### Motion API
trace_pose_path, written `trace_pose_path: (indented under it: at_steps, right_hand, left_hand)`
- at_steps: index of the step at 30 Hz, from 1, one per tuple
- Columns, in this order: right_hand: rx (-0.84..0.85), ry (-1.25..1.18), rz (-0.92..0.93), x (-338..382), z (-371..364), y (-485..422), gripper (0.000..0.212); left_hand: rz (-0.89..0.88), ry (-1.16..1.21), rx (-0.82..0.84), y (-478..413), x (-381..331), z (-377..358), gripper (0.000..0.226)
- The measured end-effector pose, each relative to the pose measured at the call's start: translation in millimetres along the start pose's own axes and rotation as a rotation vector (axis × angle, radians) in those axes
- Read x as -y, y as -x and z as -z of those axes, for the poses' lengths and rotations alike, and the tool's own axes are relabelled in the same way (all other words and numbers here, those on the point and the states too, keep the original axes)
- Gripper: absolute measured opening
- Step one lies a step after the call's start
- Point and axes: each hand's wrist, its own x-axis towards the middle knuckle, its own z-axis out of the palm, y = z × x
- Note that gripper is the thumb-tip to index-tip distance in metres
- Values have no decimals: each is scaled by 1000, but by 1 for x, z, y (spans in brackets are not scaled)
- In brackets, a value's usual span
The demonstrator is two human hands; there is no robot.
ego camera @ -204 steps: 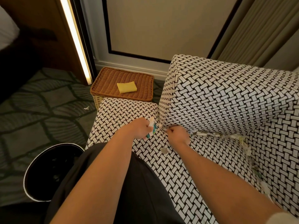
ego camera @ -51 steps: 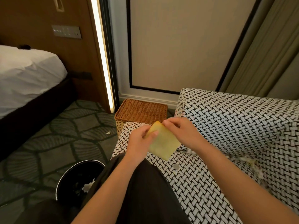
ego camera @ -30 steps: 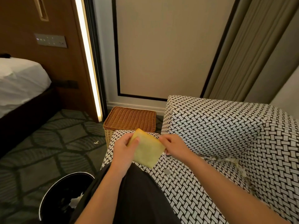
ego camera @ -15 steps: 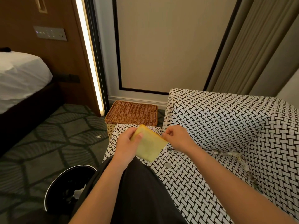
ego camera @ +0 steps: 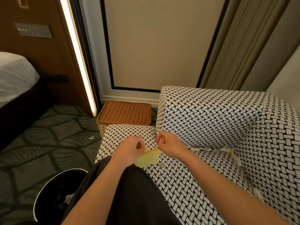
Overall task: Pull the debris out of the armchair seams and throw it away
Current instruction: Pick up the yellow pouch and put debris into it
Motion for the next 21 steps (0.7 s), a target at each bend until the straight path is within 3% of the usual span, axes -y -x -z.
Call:
trace_pose_path:
  at_steps: [3,6,15,21]
  right_hand:
    - [13,55,14,-2,-10,-2,15]
    - [35,-46,-22,-6,-9,-5,16]
    - [128,-286,-69,-33,0,-9,20]
    - [196,-65,58,-51,-3,-9,30]
  left_hand:
    - [-22,-93,95,-3,0,-6,7]
    - [-30,-122,166,-8,0,-13,28]
    - [-50,-106,2,-22,-24,-55,11]
    - [-30,-77,-66,-25,-21,-55,8]
